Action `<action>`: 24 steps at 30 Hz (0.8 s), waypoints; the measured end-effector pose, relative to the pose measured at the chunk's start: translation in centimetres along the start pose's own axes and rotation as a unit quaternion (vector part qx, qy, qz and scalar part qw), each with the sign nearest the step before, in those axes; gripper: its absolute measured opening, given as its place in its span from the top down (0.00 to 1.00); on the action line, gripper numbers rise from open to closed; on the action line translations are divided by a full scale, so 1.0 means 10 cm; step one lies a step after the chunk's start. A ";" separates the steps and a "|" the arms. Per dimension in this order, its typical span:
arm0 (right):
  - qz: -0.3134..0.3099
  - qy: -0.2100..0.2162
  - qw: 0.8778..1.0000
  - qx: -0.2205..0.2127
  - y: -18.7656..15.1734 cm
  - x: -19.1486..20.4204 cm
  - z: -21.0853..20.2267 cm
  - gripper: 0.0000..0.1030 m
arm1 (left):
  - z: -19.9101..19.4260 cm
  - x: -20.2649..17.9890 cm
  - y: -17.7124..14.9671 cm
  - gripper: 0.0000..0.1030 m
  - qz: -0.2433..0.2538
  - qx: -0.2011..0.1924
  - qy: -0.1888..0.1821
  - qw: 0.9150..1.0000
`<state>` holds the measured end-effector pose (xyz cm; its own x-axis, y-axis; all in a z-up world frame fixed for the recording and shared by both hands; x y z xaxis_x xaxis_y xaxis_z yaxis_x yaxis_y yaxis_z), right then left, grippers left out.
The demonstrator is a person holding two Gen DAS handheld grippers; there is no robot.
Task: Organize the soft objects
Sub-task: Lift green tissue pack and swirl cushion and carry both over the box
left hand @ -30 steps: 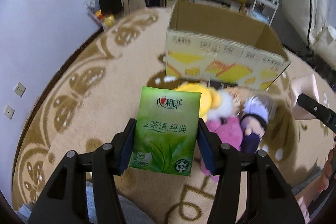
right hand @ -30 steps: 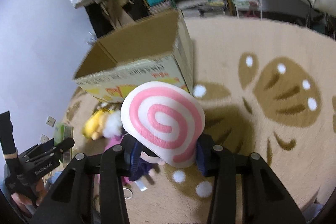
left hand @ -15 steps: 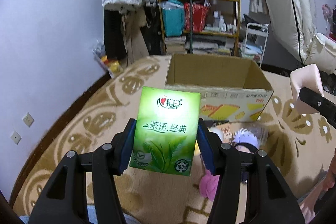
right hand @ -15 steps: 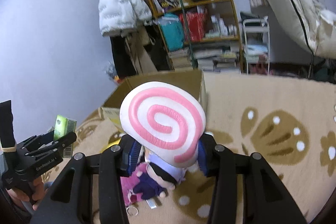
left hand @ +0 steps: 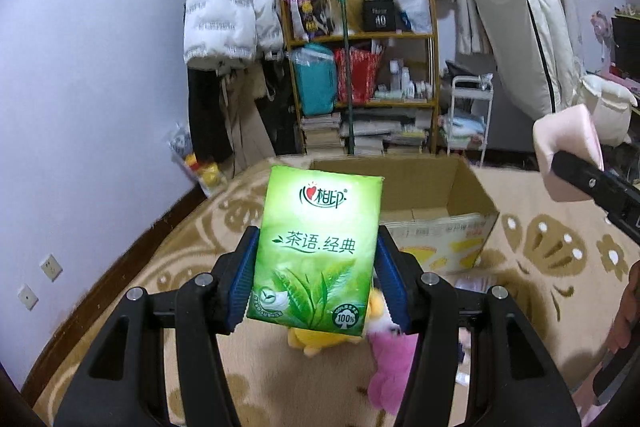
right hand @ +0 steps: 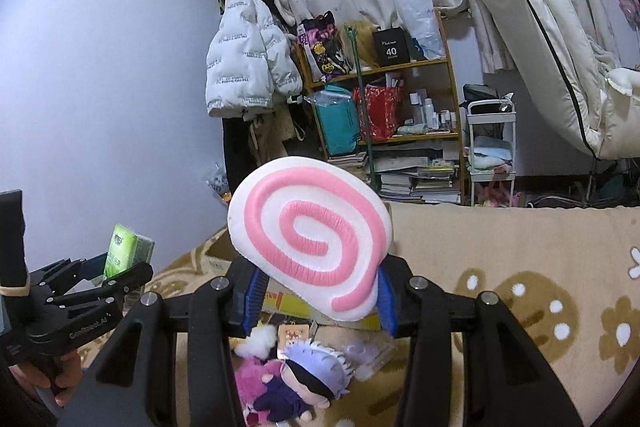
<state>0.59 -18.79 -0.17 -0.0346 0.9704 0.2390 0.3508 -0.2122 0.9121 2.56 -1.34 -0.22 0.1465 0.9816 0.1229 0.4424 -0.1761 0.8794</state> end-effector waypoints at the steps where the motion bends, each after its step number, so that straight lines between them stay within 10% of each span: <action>1: 0.000 -0.001 1.000 -0.001 0.00 -0.01 0.00 0.53 | -0.02 -0.02 0.03 0.47 0.005 -0.009 0.004 1.000; 10: -0.026 0.002 1.000 -0.008 0.24 0.02 0.24 0.53 | 0.08 -0.04 0.47 0.47 0.020 -0.057 0.006 0.998; 24: -0.050 -0.017 0.999 0.004 0.32 0.01 0.78 0.50 | 0.82 0.05 0.58 0.47 -0.001 -0.026 0.002 1.000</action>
<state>9.00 -18.47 0.23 -0.0383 0.9900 0.1359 0.3540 -0.1137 0.9283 12.50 -2.46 1.18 0.1425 0.9821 0.1234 0.3957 -0.1708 0.9024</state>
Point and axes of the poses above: each gripper's, at about its wrist camera, not at the fingertips, and z roughly the way its jaws point, x to its left, y to its top, the point moved 1 cm from there along z, roughly the way its jaws point
